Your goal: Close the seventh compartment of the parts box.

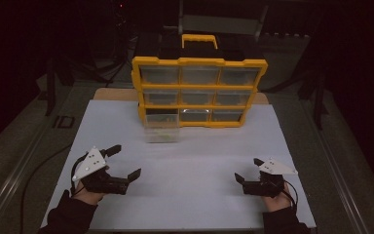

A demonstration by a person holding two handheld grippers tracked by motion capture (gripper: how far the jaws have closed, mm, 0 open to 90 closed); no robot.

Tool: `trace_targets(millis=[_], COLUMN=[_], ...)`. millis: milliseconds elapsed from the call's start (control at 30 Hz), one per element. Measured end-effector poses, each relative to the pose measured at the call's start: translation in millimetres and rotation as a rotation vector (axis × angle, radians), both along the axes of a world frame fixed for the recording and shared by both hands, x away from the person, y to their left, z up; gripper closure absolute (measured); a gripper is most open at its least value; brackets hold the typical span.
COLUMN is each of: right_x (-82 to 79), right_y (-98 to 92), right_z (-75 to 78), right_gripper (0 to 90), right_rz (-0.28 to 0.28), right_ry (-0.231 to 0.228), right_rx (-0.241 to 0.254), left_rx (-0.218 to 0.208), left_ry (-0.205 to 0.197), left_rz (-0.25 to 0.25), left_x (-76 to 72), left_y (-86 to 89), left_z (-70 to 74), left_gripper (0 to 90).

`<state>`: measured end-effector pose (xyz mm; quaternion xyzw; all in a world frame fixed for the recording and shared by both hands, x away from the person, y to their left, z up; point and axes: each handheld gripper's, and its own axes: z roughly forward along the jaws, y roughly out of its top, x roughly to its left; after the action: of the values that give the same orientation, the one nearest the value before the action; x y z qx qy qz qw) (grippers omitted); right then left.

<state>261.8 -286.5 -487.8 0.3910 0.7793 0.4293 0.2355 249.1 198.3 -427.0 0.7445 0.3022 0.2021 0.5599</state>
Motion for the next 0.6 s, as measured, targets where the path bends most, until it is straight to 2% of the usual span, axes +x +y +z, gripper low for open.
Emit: trace_targets(millis=[267,333,433,600], right_x=[-0.4,-0.4,-0.4,-0.3], right_y=[0.6,0.6,1.0,0.9], right_z=[0.6,0.9,0.9,0.9], right_gripper=[9.2,9.2,9.3,9.3], right_rz=[0.004,0.005,0.005,0.006], right_ry=[-0.002,-0.001,-0.003,-0.004], right_rx=[0.003,0.003,0.001,-0.001], left_rx=[-0.024,-0.002,0.007,0.059], left_ry=[0.024,0.026,0.044,0.060], left_rz=[0.019,0.043,0.031,0.024], left_x=[12.9,15.6,19.7,25.8], left_y=[-13.0,-16.8,-21.6,-34.5], left_z=[18.7,21.0,21.8,13.7], left_gripper=[0.1,0.1,0.1,0.1])
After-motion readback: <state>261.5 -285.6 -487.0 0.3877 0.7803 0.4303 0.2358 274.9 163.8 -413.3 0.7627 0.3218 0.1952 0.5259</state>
